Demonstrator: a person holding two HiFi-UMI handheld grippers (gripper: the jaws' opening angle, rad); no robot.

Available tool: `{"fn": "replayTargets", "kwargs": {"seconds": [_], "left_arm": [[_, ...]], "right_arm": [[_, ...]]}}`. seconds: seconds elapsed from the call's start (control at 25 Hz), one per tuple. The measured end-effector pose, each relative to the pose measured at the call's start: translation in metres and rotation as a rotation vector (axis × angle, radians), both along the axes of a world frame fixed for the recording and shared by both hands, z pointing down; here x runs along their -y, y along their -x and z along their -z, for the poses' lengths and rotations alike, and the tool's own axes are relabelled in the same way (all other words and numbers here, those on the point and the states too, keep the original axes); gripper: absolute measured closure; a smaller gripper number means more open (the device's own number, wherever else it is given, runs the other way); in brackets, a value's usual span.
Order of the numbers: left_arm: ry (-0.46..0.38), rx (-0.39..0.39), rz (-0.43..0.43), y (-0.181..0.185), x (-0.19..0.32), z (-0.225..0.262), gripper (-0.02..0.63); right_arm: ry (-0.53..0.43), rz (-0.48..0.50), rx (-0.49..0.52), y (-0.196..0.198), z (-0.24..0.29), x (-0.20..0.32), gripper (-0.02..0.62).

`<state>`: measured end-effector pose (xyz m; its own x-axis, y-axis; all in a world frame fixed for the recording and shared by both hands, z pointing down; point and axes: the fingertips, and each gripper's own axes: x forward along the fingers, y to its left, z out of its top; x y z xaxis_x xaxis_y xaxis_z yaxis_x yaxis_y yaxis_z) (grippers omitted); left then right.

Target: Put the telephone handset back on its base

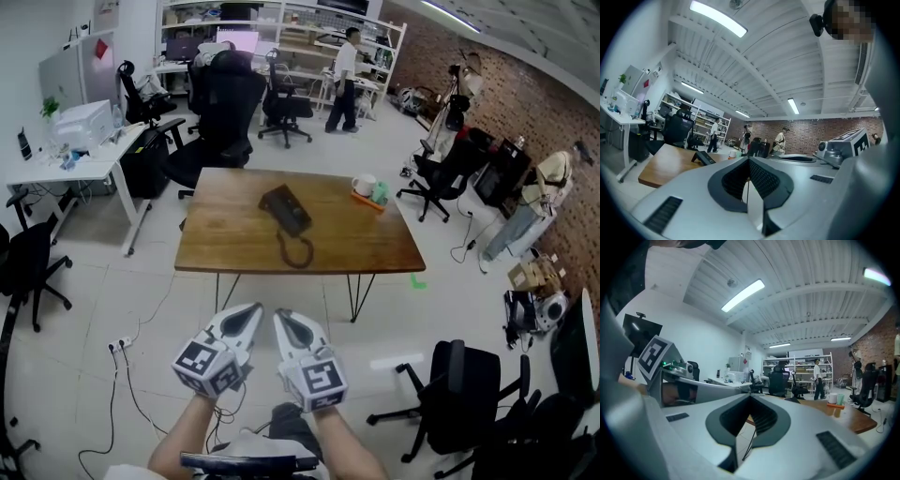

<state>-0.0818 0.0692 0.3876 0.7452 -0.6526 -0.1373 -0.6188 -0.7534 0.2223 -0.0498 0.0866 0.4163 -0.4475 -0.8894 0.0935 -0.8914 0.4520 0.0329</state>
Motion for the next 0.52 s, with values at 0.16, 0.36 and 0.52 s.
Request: {"fn": "replayTargets", "kwargs": {"seconds": [0.16, 0.36, 0.52], "left_arm": [[-0.005, -0.003, 0.001, -0.006, -0.001, 0.004, 0.606], [-0.013, -0.01, -0.01, -0.021, 0.001, 0.008, 0.606], [-0.046, -0.011, -0.013, -0.034, 0.008, 0.016, 0.606]], "right_arm": [[0.002, 0.005, 0.004, -0.002, 0.005, -0.003, 0.592], [-0.007, -0.002, 0.003, -0.014, 0.008, 0.0, 0.592], [-0.026, 0.012, 0.023, -0.02, 0.021, 0.006, 0.592]]}}
